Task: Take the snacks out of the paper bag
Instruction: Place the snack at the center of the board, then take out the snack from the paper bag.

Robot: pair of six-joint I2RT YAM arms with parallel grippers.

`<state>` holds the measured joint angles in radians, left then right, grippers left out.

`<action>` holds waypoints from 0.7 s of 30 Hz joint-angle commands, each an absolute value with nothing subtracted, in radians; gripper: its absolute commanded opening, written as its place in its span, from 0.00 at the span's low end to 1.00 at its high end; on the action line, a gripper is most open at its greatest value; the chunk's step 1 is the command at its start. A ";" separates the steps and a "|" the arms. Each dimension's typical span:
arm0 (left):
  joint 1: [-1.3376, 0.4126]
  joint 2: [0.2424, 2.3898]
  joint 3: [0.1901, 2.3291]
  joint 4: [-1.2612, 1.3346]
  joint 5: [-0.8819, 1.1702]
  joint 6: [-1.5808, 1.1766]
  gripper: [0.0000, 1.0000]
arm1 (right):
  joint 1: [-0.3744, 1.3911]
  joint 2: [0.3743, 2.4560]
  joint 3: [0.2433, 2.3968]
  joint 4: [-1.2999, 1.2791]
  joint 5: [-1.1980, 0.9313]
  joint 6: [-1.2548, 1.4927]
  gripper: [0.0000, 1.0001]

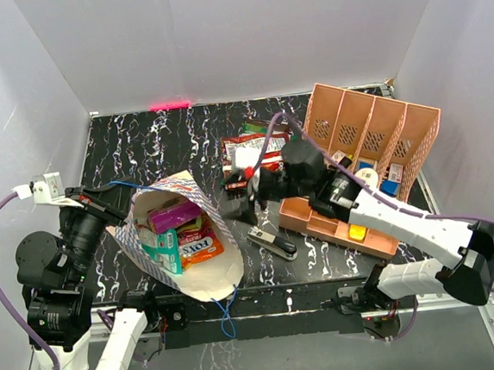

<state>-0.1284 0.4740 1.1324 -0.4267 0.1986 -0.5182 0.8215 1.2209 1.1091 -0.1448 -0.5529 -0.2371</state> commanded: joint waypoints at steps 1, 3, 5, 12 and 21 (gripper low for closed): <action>-0.133 0.473 1.145 -0.352 0.211 -0.542 0.00 | 1.027 1.213 1.147 -0.033 -0.538 -0.373 0.85; -0.133 0.477 1.142 -0.353 0.210 -0.552 0.00 | 1.097 1.229 1.137 -0.001 -0.535 -0.481 0.85; -0.133 0.479 1.142 -0.350 0.212 -0.554 0.00 | 1.152 1.251 1.137 0.002 -0.517 -0.616 0.85; -0.133 0.480 1.155 -0.361 0.207 -0.544 0.00 | 1.238 1.433 1.264 -0.094 -0.292 -0.887 0.84; -0.133 0.494 1.173 -0.379 0.201 -0.521 0.00 | 1.234 1.673 1.340 -0.057 -0.122 -1.015 0.86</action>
<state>-0.1284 0.4843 1.1324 -0.4271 0.1986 -0.5339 1.2549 1.5993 1.2514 -0.1013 -0.2272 -0.9264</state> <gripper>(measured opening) 0.009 0.862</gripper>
